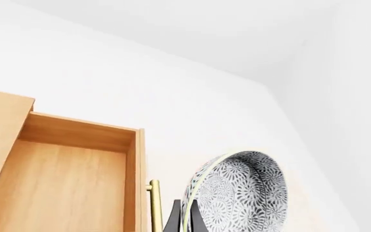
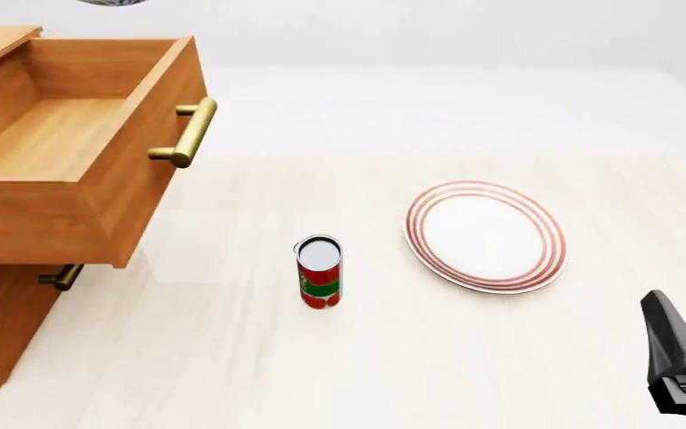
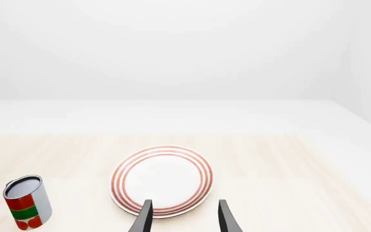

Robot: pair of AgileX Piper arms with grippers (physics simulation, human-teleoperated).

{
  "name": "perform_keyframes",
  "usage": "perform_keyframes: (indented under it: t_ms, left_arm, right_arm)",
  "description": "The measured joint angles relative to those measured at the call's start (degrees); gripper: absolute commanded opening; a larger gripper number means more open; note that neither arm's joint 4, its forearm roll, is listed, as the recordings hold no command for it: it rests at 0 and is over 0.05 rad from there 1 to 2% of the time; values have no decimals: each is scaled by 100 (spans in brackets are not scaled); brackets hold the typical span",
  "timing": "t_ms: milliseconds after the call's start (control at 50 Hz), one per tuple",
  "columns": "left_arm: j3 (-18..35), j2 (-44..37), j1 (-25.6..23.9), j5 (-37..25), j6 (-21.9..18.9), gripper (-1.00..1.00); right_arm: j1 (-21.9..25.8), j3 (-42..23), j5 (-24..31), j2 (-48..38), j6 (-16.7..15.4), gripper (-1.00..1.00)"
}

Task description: Put the bowl in the top drawer of the cabinet.

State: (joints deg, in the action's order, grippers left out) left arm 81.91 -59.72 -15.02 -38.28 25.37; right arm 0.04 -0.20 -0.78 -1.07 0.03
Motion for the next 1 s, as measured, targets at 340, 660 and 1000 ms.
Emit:
perform_keyframes:
  t_ms: [340, 660, 1000]
  left_arm:
    - [52, -106, 448, -28, -16, -100]
    - [56, -205, 870, -28, -50, -100]
    - [-25, -186, 1363, -48, -86, -100]
  right_arm:
    - [0, 0, 0, 0, 0, 100]
    - [0, 0, 0, 0, 0, 100]
    - [0, 0, 0, 0, 0, 100]
